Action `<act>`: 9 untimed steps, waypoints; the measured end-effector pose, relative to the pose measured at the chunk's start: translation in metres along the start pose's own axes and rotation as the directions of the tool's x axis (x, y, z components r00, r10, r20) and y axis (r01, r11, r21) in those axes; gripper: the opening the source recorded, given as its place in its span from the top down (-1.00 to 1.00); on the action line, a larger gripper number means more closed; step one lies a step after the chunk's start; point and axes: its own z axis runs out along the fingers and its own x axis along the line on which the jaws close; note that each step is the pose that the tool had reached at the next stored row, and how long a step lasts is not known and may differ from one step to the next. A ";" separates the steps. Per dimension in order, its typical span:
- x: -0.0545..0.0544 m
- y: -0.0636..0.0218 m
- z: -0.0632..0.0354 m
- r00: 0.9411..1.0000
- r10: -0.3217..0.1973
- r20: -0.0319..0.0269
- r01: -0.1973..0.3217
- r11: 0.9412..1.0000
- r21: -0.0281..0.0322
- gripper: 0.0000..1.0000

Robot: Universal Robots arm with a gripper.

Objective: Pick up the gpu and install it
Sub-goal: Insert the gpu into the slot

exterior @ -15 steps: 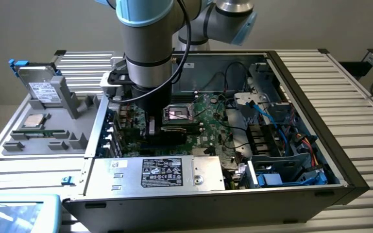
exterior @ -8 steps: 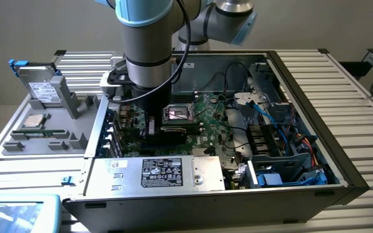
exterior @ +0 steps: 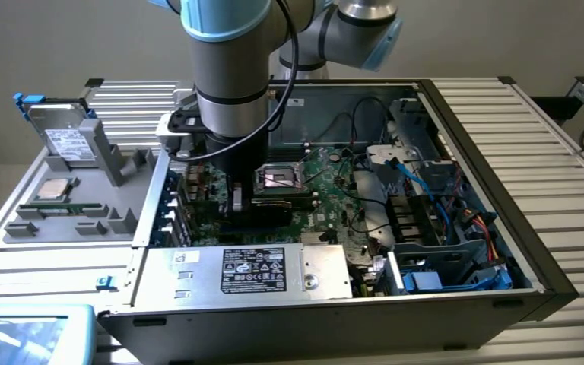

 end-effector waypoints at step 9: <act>0.000 0.0014 0.0001 1.000 -0.001 0.000 0.001 1.000 0.001 0.42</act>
